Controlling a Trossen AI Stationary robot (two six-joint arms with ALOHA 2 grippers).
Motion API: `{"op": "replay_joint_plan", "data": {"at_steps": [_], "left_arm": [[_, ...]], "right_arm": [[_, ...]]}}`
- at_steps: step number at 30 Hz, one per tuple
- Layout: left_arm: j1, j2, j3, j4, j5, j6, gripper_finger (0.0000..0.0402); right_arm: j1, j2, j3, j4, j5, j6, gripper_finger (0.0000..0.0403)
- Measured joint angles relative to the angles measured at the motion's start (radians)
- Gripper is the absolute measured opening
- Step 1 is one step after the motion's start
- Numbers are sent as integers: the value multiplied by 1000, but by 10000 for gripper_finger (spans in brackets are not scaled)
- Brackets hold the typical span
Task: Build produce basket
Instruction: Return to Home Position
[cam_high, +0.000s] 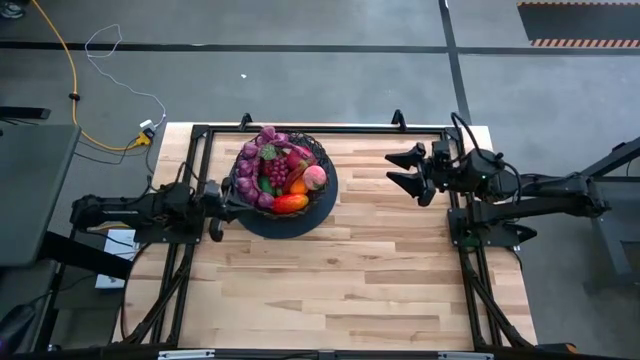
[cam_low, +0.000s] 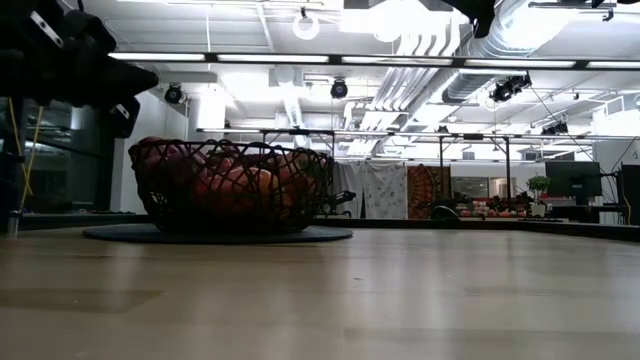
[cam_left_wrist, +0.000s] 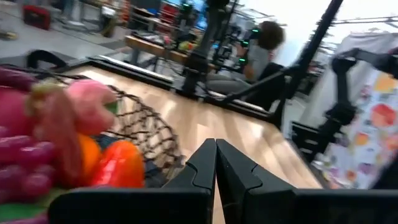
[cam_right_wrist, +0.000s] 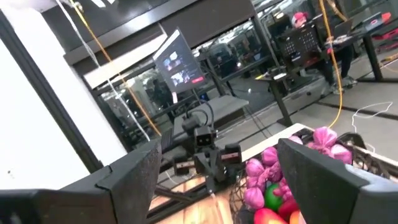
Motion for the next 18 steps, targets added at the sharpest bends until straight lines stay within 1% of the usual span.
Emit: {"op": "replay_joint_plan", "data": {"at_steps": [3, 6, 8, 10, 12, 14, 16, 18], "left_arm": [[0, 2, 0, 5, 41, -45, 0], [0, 2, 0, 5, 35, -75, 0], [0, 2, 0, 6, 34, -76, 0], [0, 2, 0, 6, 33, -76, 1], [0, 2, 0, 6, 34, -76, 3], [0, 2, 0, 6, 34, -76, 3], [0, 2, 0, 6, 34, -76, 3], [0, 2, 0, 6, 34, -76, 3]], "right_arm": [[0, 0, 0, -24, -6, 17, 311], [0, -6, 0, -84, -7, 48, 311], [0, -23, 0, -172, -7, 44, 306], [0, -41, 0, -279, -7, 45, 287], [2, -62, 0, -366, -9, 41, 251], [15, -90, -16, -394, -13, 22, 200], [39, -130, -67, -383, -18, 19, 135], [68, -180, -146, -335, -25, 36, 65]]}}
